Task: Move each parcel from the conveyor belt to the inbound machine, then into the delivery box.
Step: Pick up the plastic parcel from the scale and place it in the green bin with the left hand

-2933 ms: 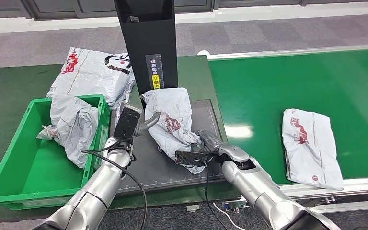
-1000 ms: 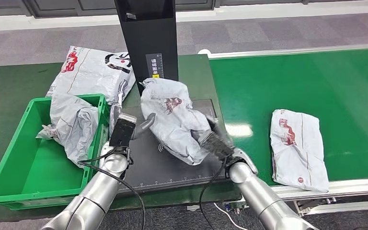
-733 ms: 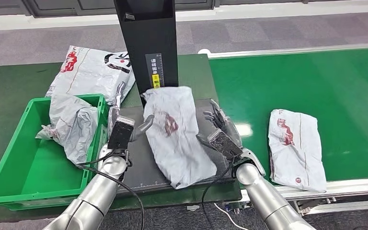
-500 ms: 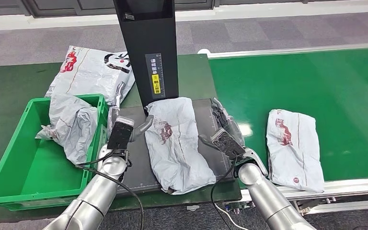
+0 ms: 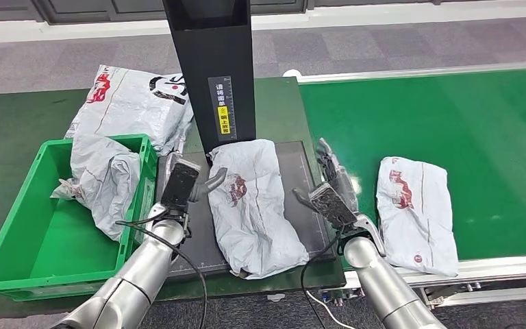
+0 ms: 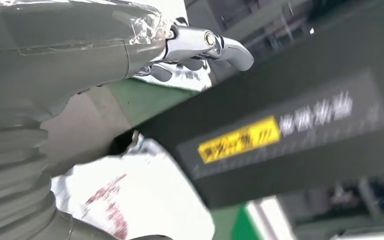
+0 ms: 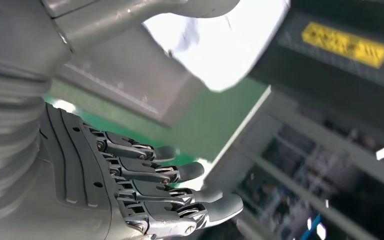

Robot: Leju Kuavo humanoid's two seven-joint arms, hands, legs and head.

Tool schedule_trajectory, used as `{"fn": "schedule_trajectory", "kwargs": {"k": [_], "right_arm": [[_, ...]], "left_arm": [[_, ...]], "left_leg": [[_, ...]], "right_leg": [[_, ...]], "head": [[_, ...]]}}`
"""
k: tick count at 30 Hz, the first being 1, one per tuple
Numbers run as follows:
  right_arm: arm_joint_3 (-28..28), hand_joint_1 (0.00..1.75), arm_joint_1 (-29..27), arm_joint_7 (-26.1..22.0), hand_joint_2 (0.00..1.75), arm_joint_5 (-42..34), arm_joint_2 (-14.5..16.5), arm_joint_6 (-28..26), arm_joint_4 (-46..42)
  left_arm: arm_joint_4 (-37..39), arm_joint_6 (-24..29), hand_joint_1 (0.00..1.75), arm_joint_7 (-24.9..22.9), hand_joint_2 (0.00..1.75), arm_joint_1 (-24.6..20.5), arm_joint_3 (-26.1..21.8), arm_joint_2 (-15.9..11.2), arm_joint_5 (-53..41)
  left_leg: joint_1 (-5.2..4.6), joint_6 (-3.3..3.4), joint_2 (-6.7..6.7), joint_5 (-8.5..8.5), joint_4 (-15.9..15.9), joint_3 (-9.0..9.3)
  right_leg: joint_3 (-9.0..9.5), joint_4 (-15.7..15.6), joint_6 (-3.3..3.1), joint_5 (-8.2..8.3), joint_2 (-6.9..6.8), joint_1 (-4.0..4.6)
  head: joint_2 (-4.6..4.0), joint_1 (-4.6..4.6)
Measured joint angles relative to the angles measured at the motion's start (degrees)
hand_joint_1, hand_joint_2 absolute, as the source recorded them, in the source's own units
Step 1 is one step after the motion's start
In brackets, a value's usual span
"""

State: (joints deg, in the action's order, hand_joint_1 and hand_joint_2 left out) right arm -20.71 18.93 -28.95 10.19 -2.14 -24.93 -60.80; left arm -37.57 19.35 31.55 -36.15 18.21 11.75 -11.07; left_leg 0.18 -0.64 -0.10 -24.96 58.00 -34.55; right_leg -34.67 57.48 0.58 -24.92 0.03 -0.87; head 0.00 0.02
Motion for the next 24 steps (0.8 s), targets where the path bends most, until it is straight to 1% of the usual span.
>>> {"fn": "schedule_trajectory", "kwargs": {"k": [2, 5, 8, 12, 15, 20, 23, 24], "right_arm": [[1.2, 0.00, -0.4, 0.0, 1.75, -0.3, -0.2, -1.4, -0.8], [3.2, 0.00, -1.1, 0.1, 1.75, -1.1, -0.7, -1.7, -1.6], [5.2, 0.00, -1.7, 0.0, 1.75, -2.2, -1.3, -1.1, -2.0], [7.6, 0.00, -2.9, -0.3, 1.75, -3.3, -2.1, 0.5, -2.5], [8.4, 0.00, -3.7, -0.5, 1.75, -3.5, -2.6, 0.9, -2.9], [8.5, 0.00, -4.2, -0.5, 1.75, -3.5, -2.9, 1.1, -3.1], [9.0, 0.00, -4.6, -0.4, 1.75, -3.5, -2.9, 1.8, -3.8], [9.2, 0.00, -4.7, -0.3, 1.75, -3.4, -2.9, 2.2, -4.0]], "left_arm": [[0.7, -0.3, 0.00, -1.5, 1.75, -0.1, 1.9, 0.0, -3.7], [1.7, -0.2, 0.00, -2.8, 1.75, 0.0, 4.7, 0.1, -7.5], [3.1, -0.4, 0.00, -4.1, 1.75, 0.0, 6.9, 0.1, -10.6], [5.4, -2.3, 0.00, -6.2, 1.75, 0.0, 10.4, 0.1, -15.5], [6.7, -2.7, 0.00, -6.8, 1.75, 0.0, 12.3, 0.0, -16.5], [7.8, -3.3, 0.00, -7.3, 1.75, -0.2, 13.8, -0.1, -17.6], [9.0, -6.7, 0.00, -9.6, 1.75, -0.8, 15.9, -0.3, -22.3], [9.7, -8.8, 0.44, -10.7, 1.75, -1.1, 17.2, -0.4, -24.8]], "left_leg": [[0.00, 0.01, 0.00, -0.01, 0.0, -0.01], [-0.01, 0.02, 0.00, -0.03, 0.0, -0.03], [-0.01, 0.02, 0.00, -0.04, 0.0, -0.03], [-0.01, 0.02, 0.00, -0.03, 0.0, -0.04], [-0.01, 0.02, 0.02, -0.03, 0.0, -0.05], [0.00, 0.01, 0.02, -0.03, 0.0, -0.04], [0.00, 0.01, 0.01, -0.03, 0.0, -0.05], [0.00, 0.01, 0.01, -0.03, 0.0, -0.05]], "right_leg": [[0.00, 0.0, 0.00, 0.00, 0.00, 0.00], [-0.01, 0.0, 0.00, 0.00, 0.01, -0.01], [-0.03, 0.0, 0.01, -0.01, 0.01, -0.01], [-0.02, 0.0, 0.01, -0.01, 0.01, -0.01], [-0.03, 0.0, 0.01, -0.01, 0.02, 0.00], [-0.04, 0.0, 0.01, -0.01, 0.04, 0.00], [-0.03, 0.0, 0.01, -0.01, 0.02, 0.00], [-0.02, 0.0, 0.01, -0.01, 0.01, 0.00]], "head": [[0.00, 0.00], [0.00, 0.01], [0.00, 0.00], [0.00, 0.00], [0.00, 0.00], [0.00, 0.00], [0.00, 0.00], [0.00, 0.00]]}}
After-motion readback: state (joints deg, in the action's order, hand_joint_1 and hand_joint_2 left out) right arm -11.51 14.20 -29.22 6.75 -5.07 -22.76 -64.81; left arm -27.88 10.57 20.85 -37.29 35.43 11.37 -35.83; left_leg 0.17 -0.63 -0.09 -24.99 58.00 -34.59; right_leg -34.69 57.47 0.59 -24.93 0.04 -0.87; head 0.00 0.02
